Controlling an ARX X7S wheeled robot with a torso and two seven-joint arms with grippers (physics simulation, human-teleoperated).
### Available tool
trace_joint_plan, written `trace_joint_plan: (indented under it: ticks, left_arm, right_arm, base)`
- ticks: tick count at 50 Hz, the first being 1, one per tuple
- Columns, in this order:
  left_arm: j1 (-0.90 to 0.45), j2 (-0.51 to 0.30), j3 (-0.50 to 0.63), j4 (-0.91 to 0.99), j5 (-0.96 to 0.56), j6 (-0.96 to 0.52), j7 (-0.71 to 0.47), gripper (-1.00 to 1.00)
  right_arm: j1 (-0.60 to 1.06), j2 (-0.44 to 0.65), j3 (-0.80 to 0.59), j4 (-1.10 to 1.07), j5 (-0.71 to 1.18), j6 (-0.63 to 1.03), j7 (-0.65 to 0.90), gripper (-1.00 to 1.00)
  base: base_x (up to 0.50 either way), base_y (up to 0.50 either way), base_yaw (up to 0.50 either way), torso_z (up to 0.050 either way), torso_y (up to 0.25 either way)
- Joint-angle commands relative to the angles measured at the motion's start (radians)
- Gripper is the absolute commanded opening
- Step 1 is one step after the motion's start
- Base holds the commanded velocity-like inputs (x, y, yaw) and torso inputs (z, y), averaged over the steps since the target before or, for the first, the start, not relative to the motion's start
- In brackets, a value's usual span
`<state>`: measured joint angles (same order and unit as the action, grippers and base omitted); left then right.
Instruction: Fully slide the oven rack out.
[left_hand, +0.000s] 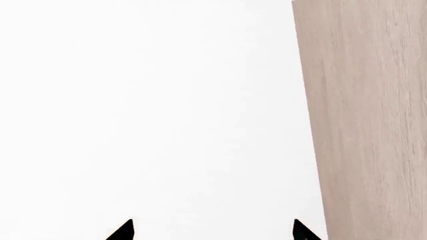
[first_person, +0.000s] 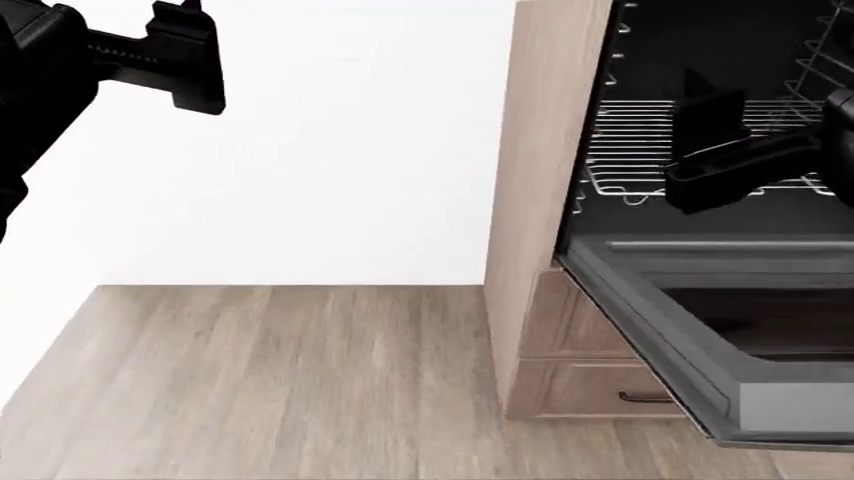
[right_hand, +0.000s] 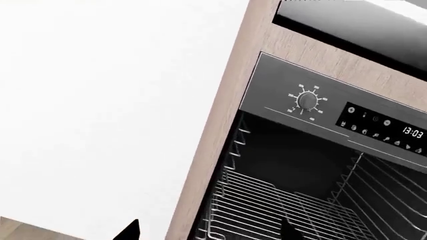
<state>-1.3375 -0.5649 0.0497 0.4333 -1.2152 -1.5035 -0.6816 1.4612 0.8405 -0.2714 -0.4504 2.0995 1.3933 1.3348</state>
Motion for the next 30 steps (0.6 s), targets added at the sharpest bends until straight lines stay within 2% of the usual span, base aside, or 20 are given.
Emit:
trace_joint_plan:
  ticks: [1,22,30]
  left_arm:
    - [-0.011,-0.03,0.02,-0.022,-0.031,0.01,-0.026,1.0]
    - [0.005,-0.008,0.022,-0.056,-0.126,0.015,-0.107,1.0]
    - [0.061,-0.018,0.008,-0.043,-0.16,0.029,-0.14,1.0]
  right_arm:
    - [0.02,0.038,-0.043,0.034,0.037,-0.013,0.017,1.0]
    - [-0.143,0.035,0.064,0.046,-0.139,-0.001,-0.157,1.0]
    - [-0.189,0.031,0.103,0.042,-0.207,-0.01,-0.221,1.0]
  base:
    - [-0.02,-0.5,0.0,0.0,0.0]
    - [-0.01,-0.5,0.0,0.0,0.0]
    - [0.0,-0.5,0.0,0.0,0.0]
